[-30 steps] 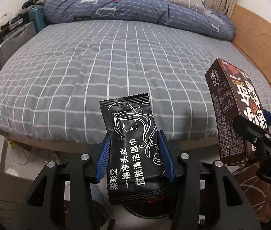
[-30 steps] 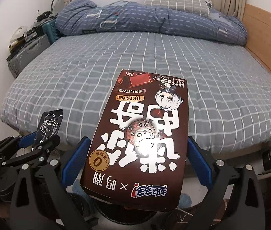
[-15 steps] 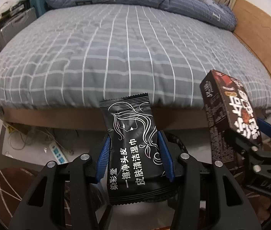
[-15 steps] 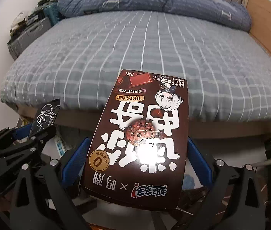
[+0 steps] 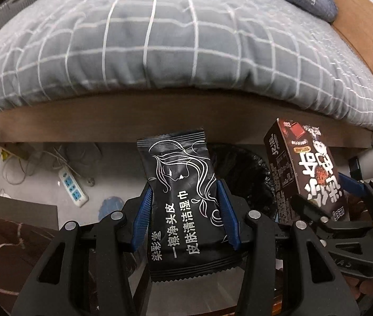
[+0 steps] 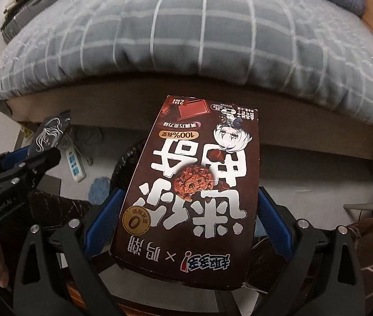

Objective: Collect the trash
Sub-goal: 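Carry the black packet and brown box over the black trash bin, then open the right tool to drop the brown box into the bin, then open the left tool to drop the black packet into the bin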

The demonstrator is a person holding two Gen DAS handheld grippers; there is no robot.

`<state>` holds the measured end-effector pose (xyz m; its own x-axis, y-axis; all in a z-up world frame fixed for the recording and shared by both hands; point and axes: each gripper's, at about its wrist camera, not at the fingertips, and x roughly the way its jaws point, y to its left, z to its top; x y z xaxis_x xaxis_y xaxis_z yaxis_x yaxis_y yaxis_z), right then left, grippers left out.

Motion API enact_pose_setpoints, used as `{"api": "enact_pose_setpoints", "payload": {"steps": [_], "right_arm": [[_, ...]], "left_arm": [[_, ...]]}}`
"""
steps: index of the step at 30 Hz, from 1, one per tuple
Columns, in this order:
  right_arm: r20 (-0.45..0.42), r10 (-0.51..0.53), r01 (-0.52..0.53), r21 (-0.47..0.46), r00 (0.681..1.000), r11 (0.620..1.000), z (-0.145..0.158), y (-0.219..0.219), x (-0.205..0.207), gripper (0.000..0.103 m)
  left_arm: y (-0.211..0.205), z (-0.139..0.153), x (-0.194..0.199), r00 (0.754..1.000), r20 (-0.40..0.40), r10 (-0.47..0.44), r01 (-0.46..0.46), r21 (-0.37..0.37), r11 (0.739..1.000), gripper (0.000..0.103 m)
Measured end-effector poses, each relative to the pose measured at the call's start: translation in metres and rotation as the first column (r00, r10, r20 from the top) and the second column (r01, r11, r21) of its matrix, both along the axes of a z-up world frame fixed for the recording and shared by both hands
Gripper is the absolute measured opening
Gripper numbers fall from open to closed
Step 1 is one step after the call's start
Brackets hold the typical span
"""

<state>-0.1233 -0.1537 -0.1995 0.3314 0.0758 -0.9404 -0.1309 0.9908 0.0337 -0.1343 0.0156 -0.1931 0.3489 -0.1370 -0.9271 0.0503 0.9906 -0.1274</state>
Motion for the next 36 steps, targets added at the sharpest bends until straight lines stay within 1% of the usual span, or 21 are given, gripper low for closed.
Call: {"api": "enact_pose_setpoints", "payload": {"steps": [2, 10, 16, 20, 24, 29, 36], "right_arm": [[-0.024, 0.007, -0.007, 0.003, 1.000, 1.000, -0.010, 0.006, 0.005, 0.093], [-0.064, 0.047, -0.046, 0.017, 0.997, 0.999, -0.026, 0.033, 0.019, 0.093], [-0.078, 0.049, -0.047, 0.030, 0.996, 0.998, -0.032, 0.035, 0.026, 0.094], [-0.048, 0.061, -0.059, 0.037, 0.997, 0.998, -0.021, 0.013, 0.022, 0.095], [-0.038, 0.028, -0.027, 0.035, 0.999, 0.999, -0.012, -0.005, 0.021, 0.095], [-0.004, -0.042, 0.042, 0.017, 0.999, 0.999, 0.004, -0.036, 0.022, 0.095], [0.023, -0.123, 0.123, -0.009, 0.992, 0.992, 0.013, -0.074, 0.018, 0.096]], "left_arm": [[0.002, -0.006, 0.004, 1.000, -0.005, 0.005, -0.005, 0.017, 1.000, 0.047], [0.031, -0.021, 0.009, 0.997, -0.039, 0.062, -0.062, 0.016, 0.998, 0.047], [0.035, -0.023, 0.011, 0.995, -0.051, 0.083, -0.083, 0.018, 0.996, 0.047], [0.031, -0.018, 0.014, 0.995, -0.052, 0.080, -0.080, 0.018, 0.997, 0.047], [0.024, -0.016, 0.017, 0.996, -0.052, 0.071, -0.070, 0.019, 0.997, 0.047], [0.001, -0.012, 0.024, 0.999, -0.042, 0.013, -0.012, 0.008, 1.000, 0.047], [-0.039, -0.012, 0.030, 0.997, -0.033, -0.070, 0.070, -0.005, 0.998, 0.047]]}}
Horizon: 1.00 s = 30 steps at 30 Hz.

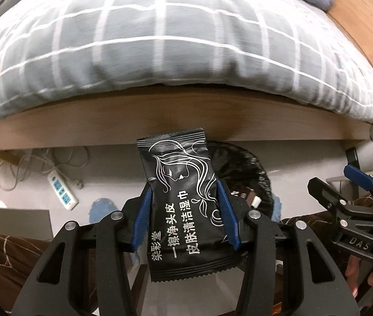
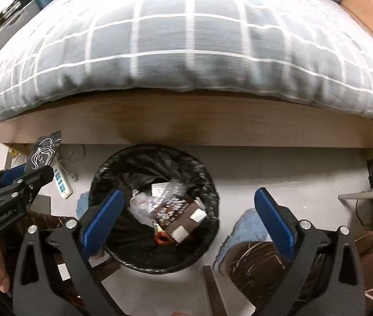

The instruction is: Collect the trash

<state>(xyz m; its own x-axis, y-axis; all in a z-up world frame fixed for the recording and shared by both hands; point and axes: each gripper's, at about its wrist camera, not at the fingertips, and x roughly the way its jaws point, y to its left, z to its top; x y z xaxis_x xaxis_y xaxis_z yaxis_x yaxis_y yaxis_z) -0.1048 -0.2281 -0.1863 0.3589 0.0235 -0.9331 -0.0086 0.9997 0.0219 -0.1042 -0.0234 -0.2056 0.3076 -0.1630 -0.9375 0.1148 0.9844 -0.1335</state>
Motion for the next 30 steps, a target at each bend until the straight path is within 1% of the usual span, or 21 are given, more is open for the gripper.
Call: {"api": "enact_pose_setpoints", "payload": {"steps": [4, 10, 15, 18, 20, 21, 23, 27, 30], "right_arm": [[0.026, -0.026, 0.027, -0.031, 0.999, 0.999, 0.005, -0.009, -0.007, 0.095], [0.043, -0.053, 0.055, -0.029, 0.998, 0.998, 0.009, -0.027, -0.007, 0.095], [0.049, -0.059, 0.060, -0.029, 0.997, 0.998, 0.007, -0.029, -0.006, 0.095], [0.048, -0.062, 0.064, -0.026, 0.997, 0.998, 0.007, -0.028, -0.005, 0.095], [0.050, -0.059, 0.061, -0.028, 0.997, 0.998, 0.006, -0.026, -0.005, 0.095], [0.054, -0.058, 0.059, -0.026, 0.997, 0.998, 0.007, -0.025, -0.006, 0.095], [0.055, -0.055, 0.057, -0.031, 0.997, 0.998, 0.007, -0.024, -0.005, 0.095], [0.060, -0.054, 0.055, -0.027, 0.997, 0.998, 0.008, -0.021, -0.005, 0.095], [0.070, -0.040, 0.042, -0.027, 0.997, 0.999, 0.016, -0.015, -0.005, 0.096]], "left_arm": [[-0.020, -0.001, 0.001, 0.999, 0.002, -0.035, 0.035, -0.004, 0.999, 0.047], [-0.043, -0.004, 0.002, 0.998, 0.002, -0.070, 0.070, 0.000, 0.998, 0.047], [-0.052, -0.004, 0.002, 0.997, 0.004, -0.083, 0.083, 0.004, 0.997, 0.048], [-0.051, -0.004, 0.002, 0.998, 0.021, -0.067, 0.066, 0.023, 0.998, 0.057], [-0.049, -0.003, 0.001, 0.998, 0.029, -0.052, 0.051, 0.022, 0.998, 0.065], [-0.047, -0.004, 0.002, 0.998, 0.030, -0.048, 0.048, 0.023, 0.999, 0.068], [-0.046, -0.003, 0.003, 0.998, 0.035, -0.043, 0.042, 0.026, 0.999, 0.077], [-0.036, 0.002, 0.004, 0.998, 0.061, -0.025, 0.022, 0.042, 0.999, 0.087], [-0.029, 0.015, 0.003, 0.995, 0.098, -0.003, -0.004, 0.073, 0.997, 0.094]]}}
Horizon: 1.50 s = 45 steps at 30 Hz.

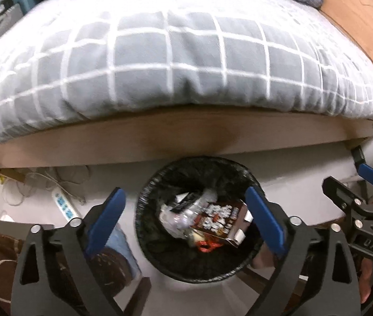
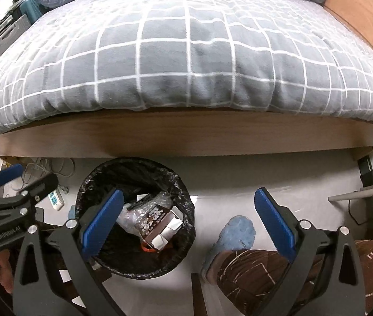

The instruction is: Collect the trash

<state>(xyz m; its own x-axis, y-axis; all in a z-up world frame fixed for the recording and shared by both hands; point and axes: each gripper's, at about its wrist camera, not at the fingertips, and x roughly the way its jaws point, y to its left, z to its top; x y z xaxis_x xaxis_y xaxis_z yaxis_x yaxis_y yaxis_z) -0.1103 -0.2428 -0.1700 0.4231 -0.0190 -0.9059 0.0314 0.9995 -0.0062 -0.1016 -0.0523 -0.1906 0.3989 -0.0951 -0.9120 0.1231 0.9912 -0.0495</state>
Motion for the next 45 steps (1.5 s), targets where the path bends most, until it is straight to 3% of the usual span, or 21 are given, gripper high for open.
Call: {"api": "enact_pose_setpoints", "payload": {"steps": [5, 12, 19, 23, 45], "right_arm": [[0.072, 0.015, -0.014, -0.017, 0.997, 1.000, 0.033, 0.011, -0.003, 0.096], [0.203, 0.017, -0.014, -0.015, 0.979, 1.000, 0.102, 0.018, -0.018, 0.096], [0.287, 0.025, -0.015, -0.039, 0.958, 0.999, 0.158, 0.023, -0.046, 0.096], [0.305, 0.021, -0.011, -0.034, 0.952, 0.999, 0.170, 0.024, -0.060, 0.096], [0.320, 0.018, -0.012, -0.021, 0.947, 1.000, 0.183, 0.026, -0.067, 0.096]], "left_arm": [[0.015, 0.034, -0.006, 0.996, 0.075, 0.037, -0.037, -0.001, 0.999, 0.097], [0.027, 0.101, -0.026, 0.978, 0.198, 0.064, -0.065, -0.003, 0.998, 0.097], [0.028, 0.150, -0.048, 0.966, 0.249, 0.068, -0.067, -0.015, 0.998, 0.097], [0.030, 0.170, -0.063, 0.960, 0.271, 0.065, -0.063, -0.018, 0.998, 0.097], [0.023, 0.180, -0.078, 0.957, 0.286, 0.045, -0.040, -0.022, 0.999, 0.097]]}}
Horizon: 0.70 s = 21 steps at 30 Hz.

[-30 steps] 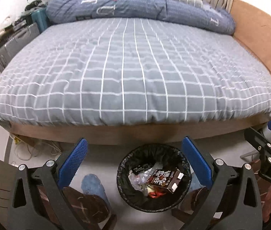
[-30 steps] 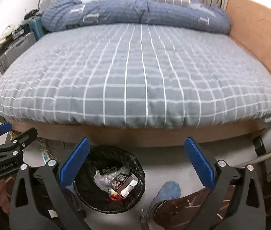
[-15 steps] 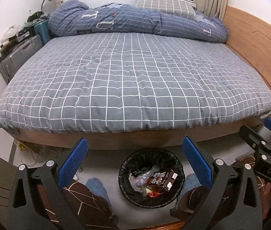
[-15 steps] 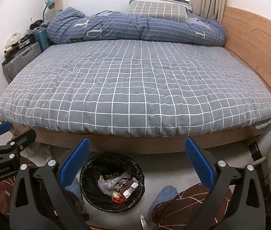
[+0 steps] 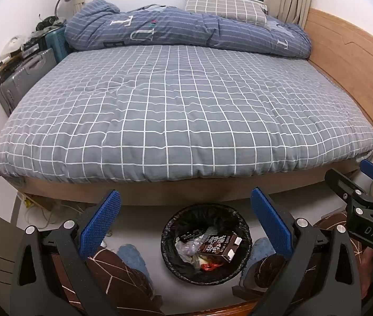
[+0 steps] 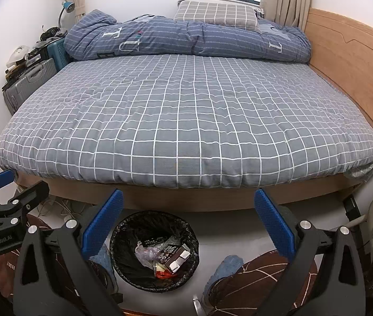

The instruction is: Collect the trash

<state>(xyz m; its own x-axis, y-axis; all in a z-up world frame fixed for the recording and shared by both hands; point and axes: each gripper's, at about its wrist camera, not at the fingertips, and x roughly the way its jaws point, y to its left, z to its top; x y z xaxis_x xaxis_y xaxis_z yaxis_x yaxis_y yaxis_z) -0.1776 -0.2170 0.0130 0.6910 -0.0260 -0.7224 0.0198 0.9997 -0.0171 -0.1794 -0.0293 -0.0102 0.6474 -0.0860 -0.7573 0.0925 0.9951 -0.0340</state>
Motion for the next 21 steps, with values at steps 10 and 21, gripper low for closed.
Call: {"api": "enact_pose_setpoints", "payload": {"steps": [10, 21], "right_arm": [[-0.002, 0.000, 0.000, -0.001, 1.000, 1.000, -0.0001, -0.0002, 0.0003, 0.096], [-0.003, 0.000, 0.000, 0.000, 1.000, 1.000, -0.0007, -0.0012, 0.0002, 0.096]], "left_arm": [[-0.0004, 0.0002, 0.0008, 1.000, -0.001, 0.001, -0.001, -0.003, 1.000, 0.097], [-0.0003, 0.0001, 0.0008, 1.000, 0.003, 0.001, -0.001, -0.003, 1.000, 0.097]]}}
